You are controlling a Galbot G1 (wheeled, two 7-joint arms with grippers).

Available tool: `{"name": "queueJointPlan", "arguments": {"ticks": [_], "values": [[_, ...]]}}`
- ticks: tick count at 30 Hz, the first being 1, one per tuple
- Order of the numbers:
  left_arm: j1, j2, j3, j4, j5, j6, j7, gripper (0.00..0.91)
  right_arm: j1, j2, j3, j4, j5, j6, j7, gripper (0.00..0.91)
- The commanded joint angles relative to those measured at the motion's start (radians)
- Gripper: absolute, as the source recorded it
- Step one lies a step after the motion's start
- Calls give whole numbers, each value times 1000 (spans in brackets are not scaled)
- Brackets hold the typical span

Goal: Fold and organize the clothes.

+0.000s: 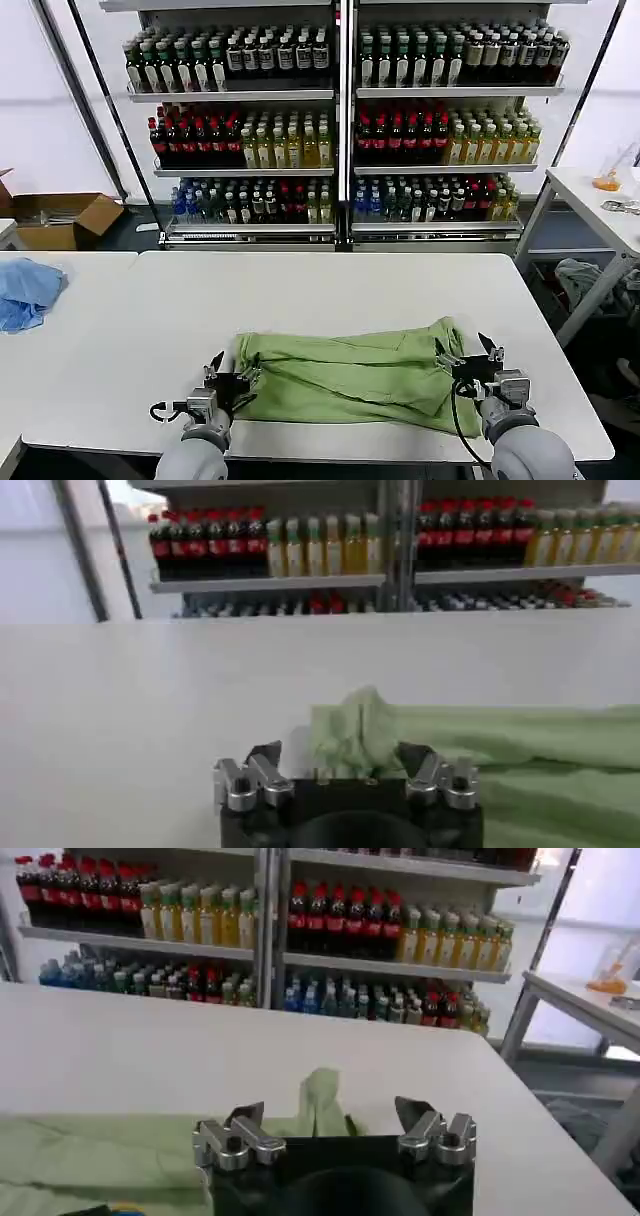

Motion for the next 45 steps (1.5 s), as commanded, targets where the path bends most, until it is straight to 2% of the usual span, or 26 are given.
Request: {"name": "queueJointPlan", "arguments": {"ticks": [1, 12, 17, 20, 27, 30, 33, 35, 39, 41, 45], "values": [[15, -48, -1, 50, 35, -14, -32, 20, -18, -1, 8, 9, -4, 3, 0, 907], [41, -53, -22, 26, -35, -10, -4, 20, -2, -7, 9, 7, 6, 6, 4, 907], [24, -24, -95, -2, -55, -15, 3, 20, 3, -7, 11, 9, 9, 8, 8, 907], [5, 35, -190, -9, -82, -16, 12, 20, 1, -12, 17, 11, 12, 12, 8, 907], [-5, 229, -436, 4, -136, -15, 56, 20, 2, -17, 23, 13, 17, 17, 8, 907], [3, 286, -541, 12, -178, -4, 78, 20, 5, -18, 20, 19, 18, 16, 8, 907], [7, 311, -605, 6, -244, 18, 92, 20, 9, -22, 19, 21, 19, 16, 9, 907], [10, 311, -626, -19, -388, 47, 95, 20, 9, -24, 19, 24, 21, 16, 8, 907], [15, 254, -616, -102, -691, 93, 106, 20, 3, -28, 20, 33, 21, 15, 9, 907], [20, 203, -566, -179, -816, 106, 107, 20, -4, -30, 22, 38, 21, 16, 9, 907], [20, 122, -436, -280, -912, 108, 115, 20, -16, -31, 28, 42, 19, 16, 8, 907]]}}
